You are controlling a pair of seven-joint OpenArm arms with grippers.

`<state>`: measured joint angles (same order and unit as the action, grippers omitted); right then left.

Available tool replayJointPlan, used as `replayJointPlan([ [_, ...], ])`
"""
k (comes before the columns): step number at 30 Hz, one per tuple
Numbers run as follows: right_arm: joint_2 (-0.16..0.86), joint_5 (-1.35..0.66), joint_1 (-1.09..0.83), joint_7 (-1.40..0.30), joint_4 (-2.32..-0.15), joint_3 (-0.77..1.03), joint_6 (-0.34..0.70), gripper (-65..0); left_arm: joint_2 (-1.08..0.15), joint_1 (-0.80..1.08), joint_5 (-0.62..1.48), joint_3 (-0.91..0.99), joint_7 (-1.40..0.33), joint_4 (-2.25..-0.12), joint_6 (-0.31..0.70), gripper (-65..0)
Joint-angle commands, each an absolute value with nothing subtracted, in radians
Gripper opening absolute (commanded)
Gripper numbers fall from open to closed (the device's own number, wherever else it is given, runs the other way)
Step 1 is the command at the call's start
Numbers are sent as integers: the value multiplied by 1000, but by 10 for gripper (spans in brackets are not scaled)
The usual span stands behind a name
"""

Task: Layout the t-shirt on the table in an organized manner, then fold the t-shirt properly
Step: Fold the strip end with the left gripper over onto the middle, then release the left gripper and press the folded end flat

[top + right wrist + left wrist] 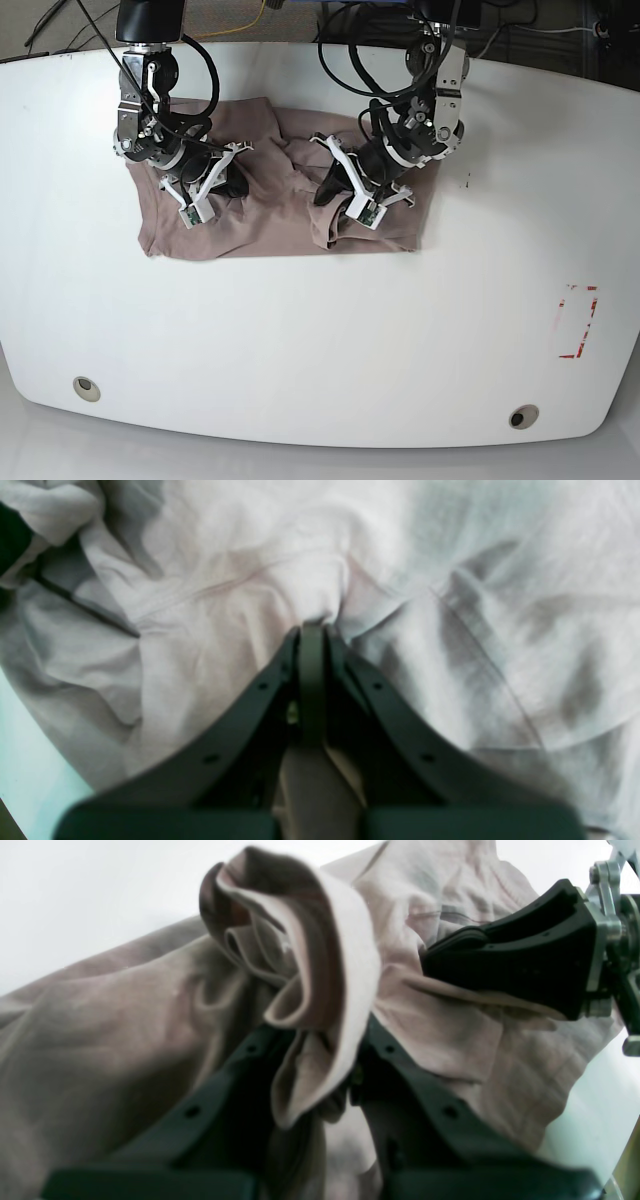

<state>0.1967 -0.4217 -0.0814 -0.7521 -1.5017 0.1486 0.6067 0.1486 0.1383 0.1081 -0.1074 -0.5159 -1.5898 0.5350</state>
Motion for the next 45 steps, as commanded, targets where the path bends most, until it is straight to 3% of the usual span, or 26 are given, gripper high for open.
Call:
replayJointPlan([
  [1, 205, -435, -65, -734, -1515, 150, 616, -650, 157, 125, 128, -134, -490, -1604, 545, -598],
  [10, 205, -433, -64, -734, -1515, 150, 616, -650, 157, 125, 130, -203, -490, -1610, 545, -252],
  [14, 205, -433, -64, -734, -1515, 150, 616, -650, 157, 113, 130, -223, -490, -1621, 547, -205],
  [30, 205, -432, -64, -734, -1515, 150, 616, -650, 79, 24, 127, -150, -481, -1762, 565, -206],
  [38, 205, -433, -64, -734, -1515, 150, 615, -650, 10, 24, 76, -62, -332, -1727, 561, -208],
  [41, 205, -433, -64, -734, -1515, 150, 613, -650, -13, 24, 50, -62, -295, -1689, 561, -241],
  [45, 205, -435, -64, -734, -1515, 150, 613, -650, -36, 21, 42, -61, -291, -1623, 561, -385],
])
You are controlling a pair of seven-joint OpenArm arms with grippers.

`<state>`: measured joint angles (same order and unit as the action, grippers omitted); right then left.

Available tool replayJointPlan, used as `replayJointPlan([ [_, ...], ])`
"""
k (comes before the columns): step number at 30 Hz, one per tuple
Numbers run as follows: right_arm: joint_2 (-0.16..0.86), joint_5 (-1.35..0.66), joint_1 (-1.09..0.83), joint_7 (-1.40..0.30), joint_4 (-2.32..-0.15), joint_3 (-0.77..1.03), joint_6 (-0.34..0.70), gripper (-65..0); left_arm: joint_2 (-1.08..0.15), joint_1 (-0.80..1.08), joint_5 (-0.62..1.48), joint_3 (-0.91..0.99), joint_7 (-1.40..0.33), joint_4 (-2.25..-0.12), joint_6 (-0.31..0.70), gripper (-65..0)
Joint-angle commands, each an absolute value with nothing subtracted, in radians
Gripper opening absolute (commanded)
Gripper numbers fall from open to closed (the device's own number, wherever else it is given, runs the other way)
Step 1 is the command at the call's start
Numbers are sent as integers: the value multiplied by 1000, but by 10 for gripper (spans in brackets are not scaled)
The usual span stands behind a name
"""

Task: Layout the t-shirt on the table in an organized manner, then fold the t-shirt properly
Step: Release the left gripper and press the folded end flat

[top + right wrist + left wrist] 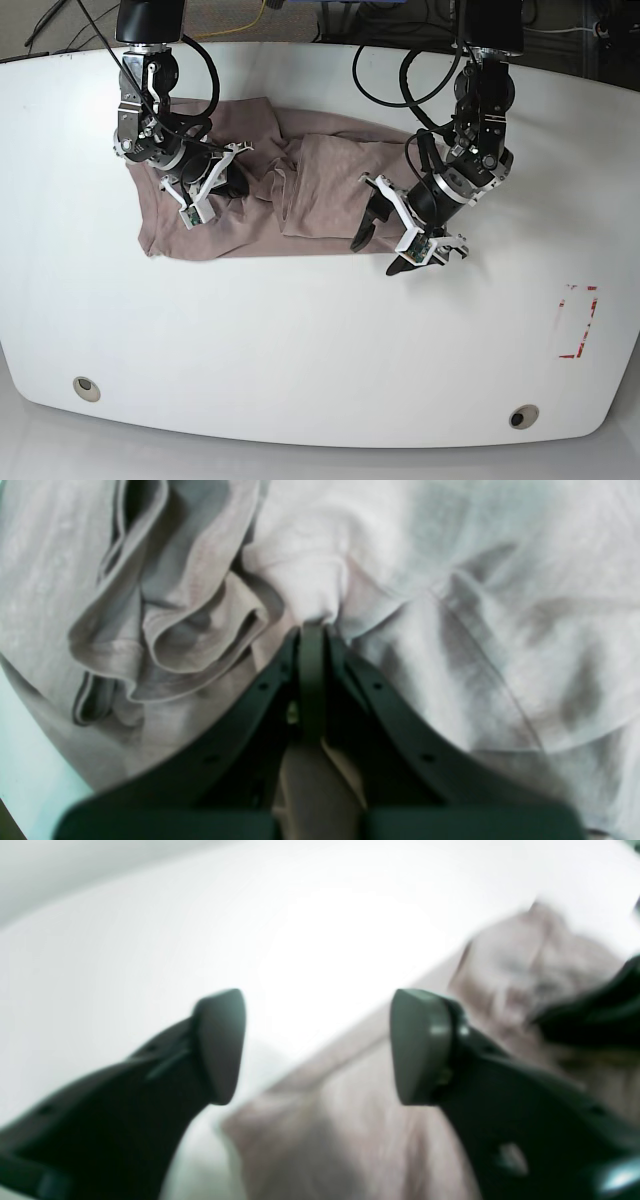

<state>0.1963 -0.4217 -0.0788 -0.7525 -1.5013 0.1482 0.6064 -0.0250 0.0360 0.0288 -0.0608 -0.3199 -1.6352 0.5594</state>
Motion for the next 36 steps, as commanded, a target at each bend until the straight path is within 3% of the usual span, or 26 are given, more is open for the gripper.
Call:
replayJointPlan([
  [1, 205, -435, -64, -734, -1515, 150, 611, -650, -41, 19, 44, -61, -291, -1609, 561, -431],
  [5, 188, -430, -64, -734, -1515, 150, 611, -650, -44, 18, 44, -61, -291, -1561, 561, -629],
  [6, 183, -429, -64, -734, -1515, 150, 611, -650, -44, 18, 44, -61, -291, -1547, 559, -650],
  [19, 179, -429, -64, -734, -1515, 150, 610, -650, -45, 31, 44, -18, -288, -1532, 481, -650],
  [36, 177, -429, -19, -734, -1465, 150, 607, -650, -102, 130, 44, -18, -289, -1564, 463, -650],
])
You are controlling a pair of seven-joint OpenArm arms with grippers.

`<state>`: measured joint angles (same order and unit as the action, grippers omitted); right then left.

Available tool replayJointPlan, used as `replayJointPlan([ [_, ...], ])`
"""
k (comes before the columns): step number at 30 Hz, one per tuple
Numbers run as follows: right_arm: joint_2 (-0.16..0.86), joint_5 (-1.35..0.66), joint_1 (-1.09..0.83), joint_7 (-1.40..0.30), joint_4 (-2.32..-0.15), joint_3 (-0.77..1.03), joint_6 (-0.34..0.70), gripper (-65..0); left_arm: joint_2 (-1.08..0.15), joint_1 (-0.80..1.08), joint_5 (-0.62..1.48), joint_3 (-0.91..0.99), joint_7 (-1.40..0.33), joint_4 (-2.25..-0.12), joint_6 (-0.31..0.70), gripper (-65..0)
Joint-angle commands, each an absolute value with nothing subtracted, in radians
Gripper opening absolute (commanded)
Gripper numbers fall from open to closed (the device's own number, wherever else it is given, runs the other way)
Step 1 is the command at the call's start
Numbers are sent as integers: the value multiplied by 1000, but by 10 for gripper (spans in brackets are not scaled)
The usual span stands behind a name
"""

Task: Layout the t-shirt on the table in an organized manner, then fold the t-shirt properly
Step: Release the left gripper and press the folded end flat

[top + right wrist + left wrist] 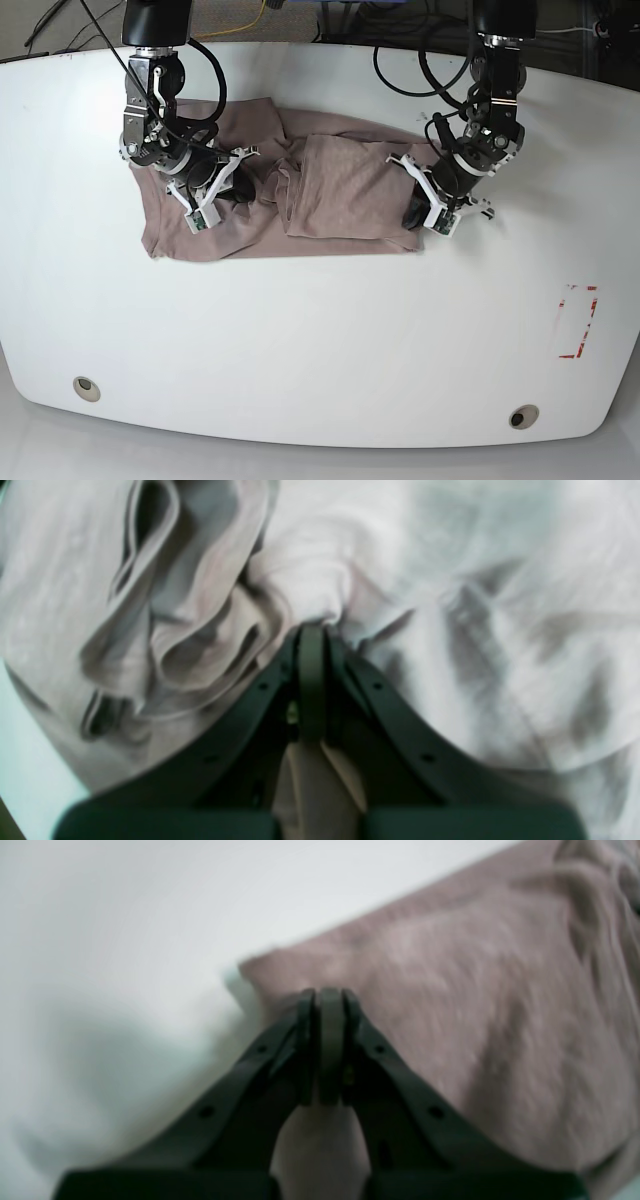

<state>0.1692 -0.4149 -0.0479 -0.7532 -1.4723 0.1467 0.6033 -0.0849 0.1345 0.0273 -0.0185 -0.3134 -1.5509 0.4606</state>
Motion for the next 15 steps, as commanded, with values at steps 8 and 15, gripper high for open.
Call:
replayJointPlan([
  [8, 177, -429, 54, -731, -1362, 127, 608, -650, -113, 147, 42, -16, -289, -1561, 461, -650],
  [15, 180, -429, 94, -730, -1354, 56, 607, -650, -133, 148, 42, 10, -289, -1518, 461, -650],
])
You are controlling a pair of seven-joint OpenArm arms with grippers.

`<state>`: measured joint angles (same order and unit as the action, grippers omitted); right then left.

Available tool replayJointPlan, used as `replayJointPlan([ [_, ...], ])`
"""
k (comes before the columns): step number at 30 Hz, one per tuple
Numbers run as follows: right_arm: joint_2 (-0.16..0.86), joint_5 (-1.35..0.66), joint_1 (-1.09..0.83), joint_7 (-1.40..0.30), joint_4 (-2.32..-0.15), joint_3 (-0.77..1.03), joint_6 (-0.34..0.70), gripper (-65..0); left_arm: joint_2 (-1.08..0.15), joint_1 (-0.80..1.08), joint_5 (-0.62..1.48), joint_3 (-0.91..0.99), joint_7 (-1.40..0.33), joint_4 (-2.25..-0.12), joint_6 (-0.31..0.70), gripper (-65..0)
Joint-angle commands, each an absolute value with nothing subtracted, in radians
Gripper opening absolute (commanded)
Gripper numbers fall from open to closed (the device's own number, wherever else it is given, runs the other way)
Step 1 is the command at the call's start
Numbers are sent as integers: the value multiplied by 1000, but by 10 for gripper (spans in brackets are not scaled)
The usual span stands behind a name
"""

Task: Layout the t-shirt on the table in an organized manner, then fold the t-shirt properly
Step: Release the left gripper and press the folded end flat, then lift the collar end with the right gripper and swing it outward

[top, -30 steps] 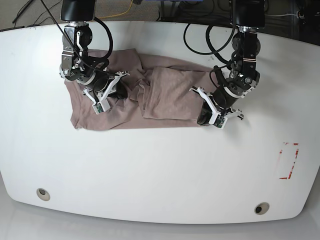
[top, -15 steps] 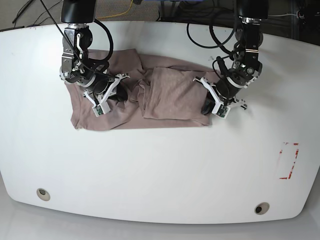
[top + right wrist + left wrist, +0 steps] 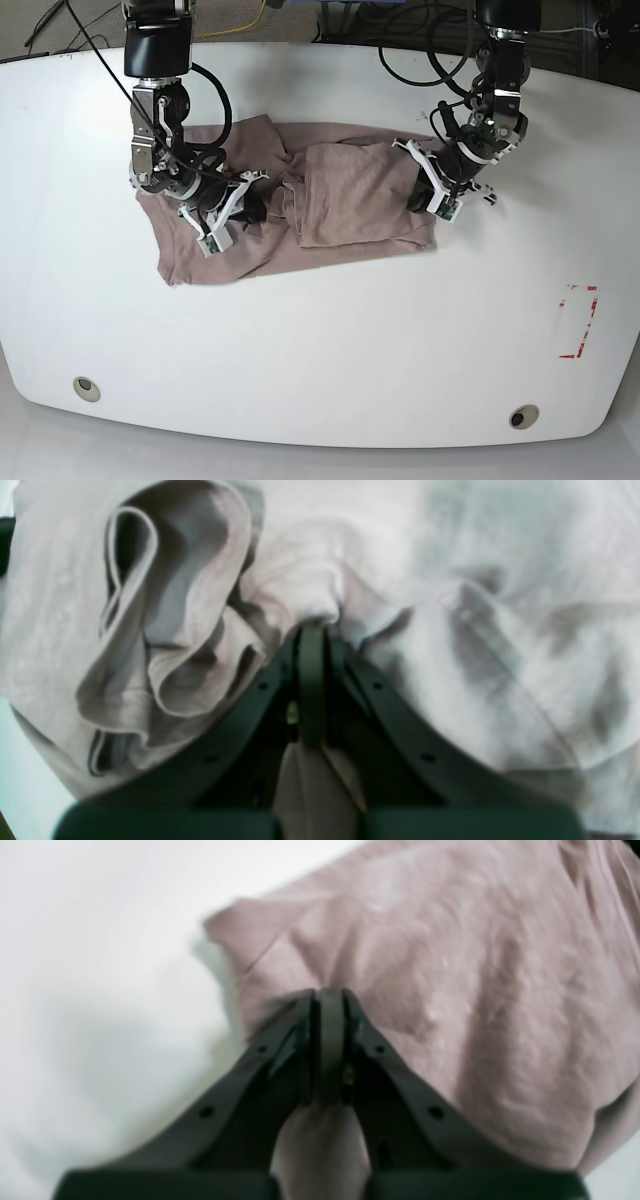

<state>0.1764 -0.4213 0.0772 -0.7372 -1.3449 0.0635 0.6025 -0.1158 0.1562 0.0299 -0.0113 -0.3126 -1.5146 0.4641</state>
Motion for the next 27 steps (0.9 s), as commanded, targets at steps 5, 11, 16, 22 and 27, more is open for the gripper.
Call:
replayJointPlan([
  [5, 179, -432, 99, -733, -1366, 42, 607, -650, -140, 147, 42, 56, -289, -1481, 461, -650],
  [11, 186, -435, 93, -757, -1475, 47, 587, -650, -163, 145, 42, 76, -289, -1463, 466, -650],
  [16, 179, -438, 96, -842, -1583, 128, 535, -571, -168, 142, 44, 81, -289, -1458, 467, -650],
  [22, 136, -440, 96, -869, -1655, 278, 526, -321, -168, 142, 44, 81, -289, -1460, 467, -650],
  [27, 125, -440, 101, -871, -1639, 412, 532, -199, -166, 142, 44, 81, -289, -1460, 467, -650],
])
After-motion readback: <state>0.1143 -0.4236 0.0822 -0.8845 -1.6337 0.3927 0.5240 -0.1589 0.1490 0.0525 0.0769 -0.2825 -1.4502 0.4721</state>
